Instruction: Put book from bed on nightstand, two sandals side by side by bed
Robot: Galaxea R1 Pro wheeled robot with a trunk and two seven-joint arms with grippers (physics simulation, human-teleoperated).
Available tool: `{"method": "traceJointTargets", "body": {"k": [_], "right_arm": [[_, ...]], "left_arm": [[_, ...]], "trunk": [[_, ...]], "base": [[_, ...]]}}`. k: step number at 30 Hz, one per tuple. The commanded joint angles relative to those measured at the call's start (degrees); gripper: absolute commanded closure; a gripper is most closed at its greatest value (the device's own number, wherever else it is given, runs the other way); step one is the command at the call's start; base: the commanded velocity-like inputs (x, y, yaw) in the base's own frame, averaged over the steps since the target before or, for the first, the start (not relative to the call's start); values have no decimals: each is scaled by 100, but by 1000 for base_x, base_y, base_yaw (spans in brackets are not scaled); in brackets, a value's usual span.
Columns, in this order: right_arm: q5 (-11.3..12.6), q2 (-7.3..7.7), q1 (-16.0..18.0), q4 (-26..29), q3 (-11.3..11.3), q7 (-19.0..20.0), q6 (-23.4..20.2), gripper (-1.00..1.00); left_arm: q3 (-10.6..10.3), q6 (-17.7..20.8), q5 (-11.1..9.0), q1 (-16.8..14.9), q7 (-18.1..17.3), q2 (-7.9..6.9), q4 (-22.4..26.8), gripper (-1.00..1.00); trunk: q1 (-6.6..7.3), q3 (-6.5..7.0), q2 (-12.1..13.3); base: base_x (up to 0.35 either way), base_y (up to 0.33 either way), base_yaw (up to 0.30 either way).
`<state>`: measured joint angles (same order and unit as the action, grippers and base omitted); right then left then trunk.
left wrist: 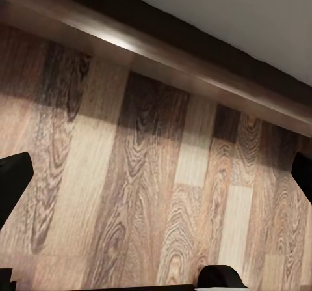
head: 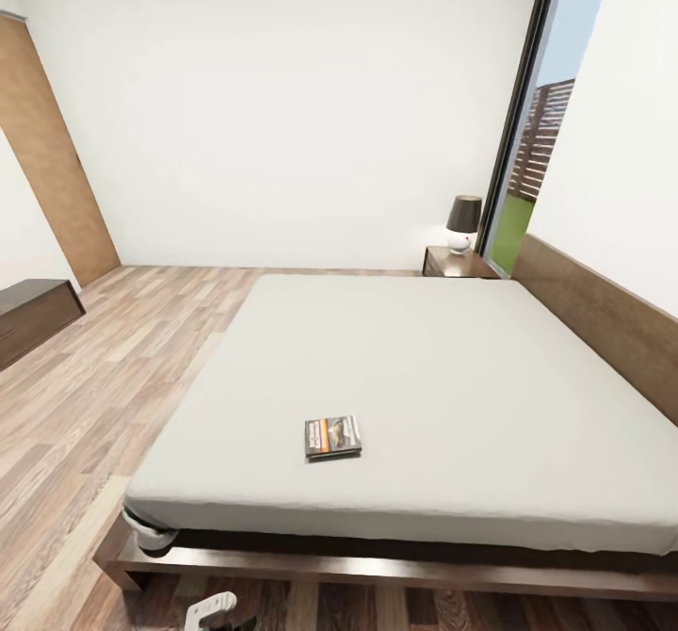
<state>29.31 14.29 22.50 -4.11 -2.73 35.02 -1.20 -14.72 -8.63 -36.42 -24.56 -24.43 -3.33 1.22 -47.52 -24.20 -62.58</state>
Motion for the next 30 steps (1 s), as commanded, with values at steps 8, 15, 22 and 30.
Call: {"method": "traceJointTargets", "body": {"k": [8,15,22,30], "right_arm": [[20,-1,9,-23,-26,37,-14,-100],[21,0,9,-20,-26,39,-13,-100],[22,1,9,-20,-26,40,-15,-100],[22,3,9,-20,-26,40,-12,-100]], "left_arm": [[-48,-25,-40,-5,-18,-1,-8,-100],[-48,-25,-40,-5,-18,-1,-8,-100],[-48,-25,-40,-5,-18,-1,-8,-100],[-48,-25,-40,-5,-18,-1,-8,-100]], "trunk": [[0,-6,-4],[0,-6,-4],[0,-6,-4],[0,-6,-4]], "base": [[0,0,7],[0,0,0],[0,0,0],[117,0,0]]}}
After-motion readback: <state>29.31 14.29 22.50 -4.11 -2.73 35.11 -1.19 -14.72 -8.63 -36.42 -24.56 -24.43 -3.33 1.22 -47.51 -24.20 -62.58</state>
